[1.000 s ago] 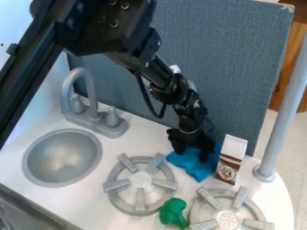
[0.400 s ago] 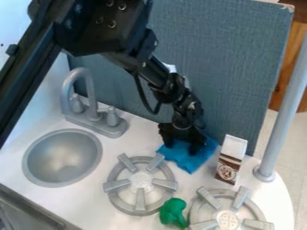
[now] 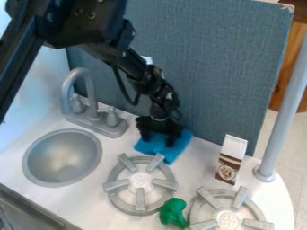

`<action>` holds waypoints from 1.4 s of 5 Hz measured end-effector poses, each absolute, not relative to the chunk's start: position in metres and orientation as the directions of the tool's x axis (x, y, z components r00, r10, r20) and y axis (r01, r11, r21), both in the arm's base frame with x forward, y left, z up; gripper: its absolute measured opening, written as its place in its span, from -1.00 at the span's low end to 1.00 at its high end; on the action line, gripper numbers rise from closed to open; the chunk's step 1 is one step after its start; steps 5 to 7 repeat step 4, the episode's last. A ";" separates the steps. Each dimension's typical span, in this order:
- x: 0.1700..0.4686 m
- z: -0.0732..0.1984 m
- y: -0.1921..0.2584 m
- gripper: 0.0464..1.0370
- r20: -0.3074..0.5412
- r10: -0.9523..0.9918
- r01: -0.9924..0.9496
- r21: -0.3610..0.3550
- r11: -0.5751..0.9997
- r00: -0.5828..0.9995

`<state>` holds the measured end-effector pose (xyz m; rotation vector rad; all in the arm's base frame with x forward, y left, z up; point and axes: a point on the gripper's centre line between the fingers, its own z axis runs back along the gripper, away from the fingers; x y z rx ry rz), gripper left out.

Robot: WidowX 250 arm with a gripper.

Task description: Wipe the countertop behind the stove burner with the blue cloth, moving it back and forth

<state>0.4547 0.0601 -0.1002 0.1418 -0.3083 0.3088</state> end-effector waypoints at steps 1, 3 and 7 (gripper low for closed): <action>0.448 -0.101 0.083 0.93 0.299 0.317 -0.358 0.094 0.929 0.900; 0.439 -0.050 0.077 0.93 0.281 0.327 -0.325 -0.056 0.944 0.902; 0.446 0.012 0.072 0.93 0.370 0.362 -0.332 -0.144 0.932 0.856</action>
